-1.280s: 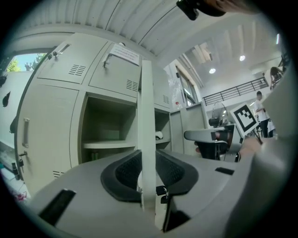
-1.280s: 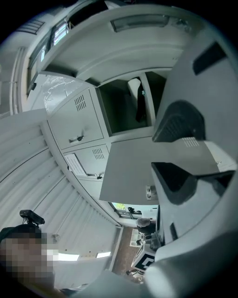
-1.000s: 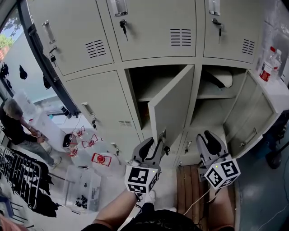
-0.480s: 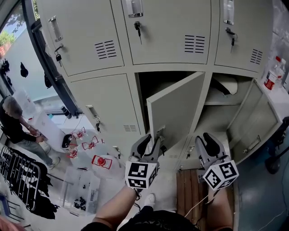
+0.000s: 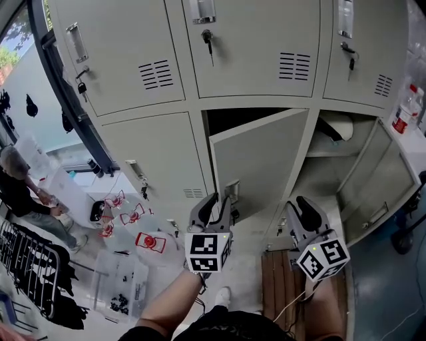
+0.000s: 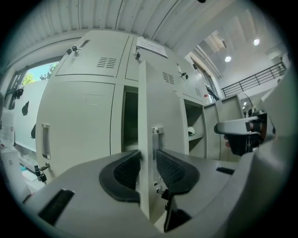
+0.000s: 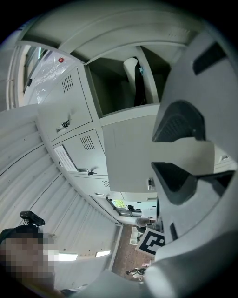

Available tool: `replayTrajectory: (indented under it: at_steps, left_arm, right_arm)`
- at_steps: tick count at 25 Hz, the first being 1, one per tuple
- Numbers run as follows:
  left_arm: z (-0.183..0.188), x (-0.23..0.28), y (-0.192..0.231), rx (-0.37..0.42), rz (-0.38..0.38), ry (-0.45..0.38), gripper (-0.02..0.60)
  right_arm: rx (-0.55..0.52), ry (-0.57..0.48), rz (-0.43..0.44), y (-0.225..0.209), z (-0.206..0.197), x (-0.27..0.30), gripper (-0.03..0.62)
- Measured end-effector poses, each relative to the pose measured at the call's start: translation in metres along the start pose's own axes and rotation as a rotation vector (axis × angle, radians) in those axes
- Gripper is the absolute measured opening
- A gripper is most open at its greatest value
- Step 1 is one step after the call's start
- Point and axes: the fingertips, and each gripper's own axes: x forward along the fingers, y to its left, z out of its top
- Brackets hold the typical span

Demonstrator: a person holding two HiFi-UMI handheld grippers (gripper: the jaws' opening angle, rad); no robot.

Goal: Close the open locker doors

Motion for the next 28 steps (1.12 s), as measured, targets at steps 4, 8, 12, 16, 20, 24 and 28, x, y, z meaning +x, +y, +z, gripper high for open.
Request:
replayTrajectory:
  at_steps: [4, 8, 12, 16, 20, 24, 28]
  left_arm:
    - [0.000, 0.011, 0.012, 0.006, 0.027, 0.004, 0.107]
    - [0.002, 0.023, 0.023, 0.007, 0.053, 0.000, 0.100]
    - [0.002, 0.035, 0.034, 0.012, 0.078, -0.002, 0.095]
    - [0.003, 0.047, 0.041, 0.011, 0.103, -0.005, 0.092]
    - [0.003, 0.057, 0.047, 0.040, 0.134, -0.008, 0.092]
    - [0.002, 0.067, 0.052, 0.060, 0.171, -0.006, 0.092]
    - [0.002, 0.076, 0.056, 0.073, 0.194, -0.005, 0.092]
  right_arm:
    - [0.000, 0.003, -0.013, -0.004, -0.001, 0.006, 0.121]
    - [-0.005, 0.011, -0.022, -0.008, -0.002, 0.013, 0.121]
    - [-0.002, 0.018, -0.027, -0.012, -0.005, 0.022, 0.121]
    - [0.008, 0.017, -0.030, -0.018, -0.009, 0.032, 0.121]
    - [0.013, 0.014, -0.029, -0.021, -0.010, 0.041, 0.121]
    - [0.019, 0.011, -0.025, -0.024, -0.012, 0.049, 0.121]
    - [0.030, 0.009, -0.022, -0.028, -0.016, 0.056, 0.121]
